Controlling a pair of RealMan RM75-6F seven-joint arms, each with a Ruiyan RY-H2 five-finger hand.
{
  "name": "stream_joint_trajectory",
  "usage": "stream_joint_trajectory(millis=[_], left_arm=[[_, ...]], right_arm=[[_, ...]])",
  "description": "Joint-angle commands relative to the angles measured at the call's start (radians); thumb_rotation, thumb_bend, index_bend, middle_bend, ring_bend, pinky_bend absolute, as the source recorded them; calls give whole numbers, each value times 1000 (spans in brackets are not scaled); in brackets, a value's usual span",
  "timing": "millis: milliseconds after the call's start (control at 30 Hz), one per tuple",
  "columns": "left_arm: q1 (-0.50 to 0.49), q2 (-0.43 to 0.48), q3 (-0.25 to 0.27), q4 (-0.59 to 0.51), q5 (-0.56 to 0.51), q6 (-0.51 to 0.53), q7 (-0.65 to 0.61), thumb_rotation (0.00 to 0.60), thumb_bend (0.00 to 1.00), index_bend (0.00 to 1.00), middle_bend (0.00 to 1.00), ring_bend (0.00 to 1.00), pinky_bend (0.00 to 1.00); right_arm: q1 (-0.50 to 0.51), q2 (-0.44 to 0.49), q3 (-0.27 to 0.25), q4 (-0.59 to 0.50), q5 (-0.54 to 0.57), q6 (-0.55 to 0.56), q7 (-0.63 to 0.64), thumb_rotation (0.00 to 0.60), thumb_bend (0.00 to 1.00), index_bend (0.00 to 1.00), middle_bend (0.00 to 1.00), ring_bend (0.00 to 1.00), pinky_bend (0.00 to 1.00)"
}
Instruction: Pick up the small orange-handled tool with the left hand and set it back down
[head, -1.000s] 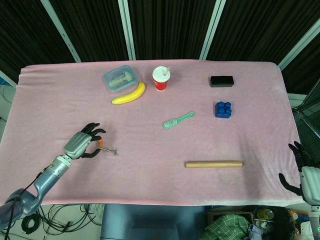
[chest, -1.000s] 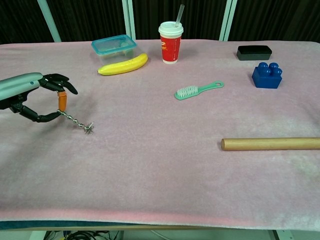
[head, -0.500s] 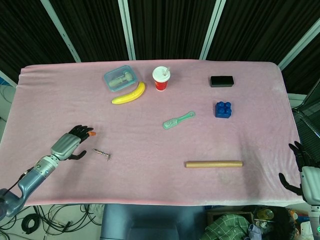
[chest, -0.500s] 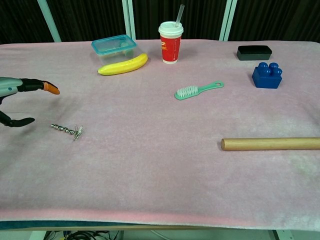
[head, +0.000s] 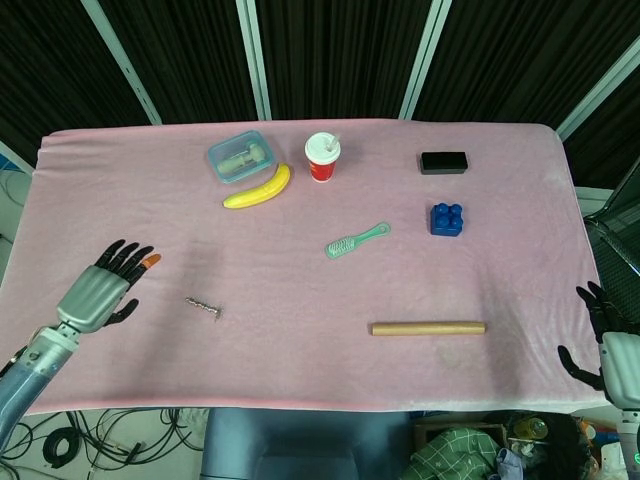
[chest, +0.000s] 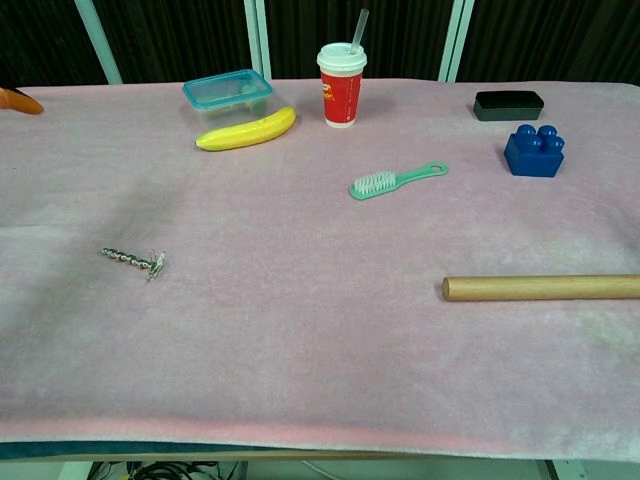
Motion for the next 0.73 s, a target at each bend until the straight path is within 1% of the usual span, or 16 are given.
stream_joint_trajectory(millis=[33, 167, 267, 333, 500, 600, 733], left_arm=[[130, 108, -3, -172, -35, 156, 158, 600, 382, 93, 45, 0, 0], [192, 137, 14, -217, -70, 185, 172, 600, 382, 93, 44, 0, 0], [240, 148, 22, -231, -91, 211, 145, 600, 382, 92, 44, 0, 0], [277, 145, 26, -217, -92, 245, 93, 600, 382, 91, 43, 0, 0], [338, 123, 28, -152, -52, 318, -26, 600, 381, 89, 42, 0, 0], [349, 130, 24, -141, -25, 340, -47, 600, 381, 88, 39, 0, 0], [373, 136, 14, -150, -27, 357, -59, 600, 380, 87, 39, 0, 0]], right_arm=[[4, 3, -8, 10, -19, 0, -16, 600, 271, 0, 0, 135, 229], [7, 4, -15, 16, -38, 0, -23, 600, 271, 0, 0, 124, 226], [9, 3, -20, 24, -54, 6, -36, 600, 270, 0, 0, 121, 226], [10, 2, -23, 31, -68, 12, -49, 600, 268, 0, 0, 120, 225], [12, -3, -26, 45, -82, 21, -62, 600, 266, 0, 0, 118, 223], [13, -3, -26, 47, -80, 21, -61, 600, 266, 0, 0, 118, 223], [13, -2, -26, 43, -73, 17, -62, 600, 266, 0, 0, 118, 223]])
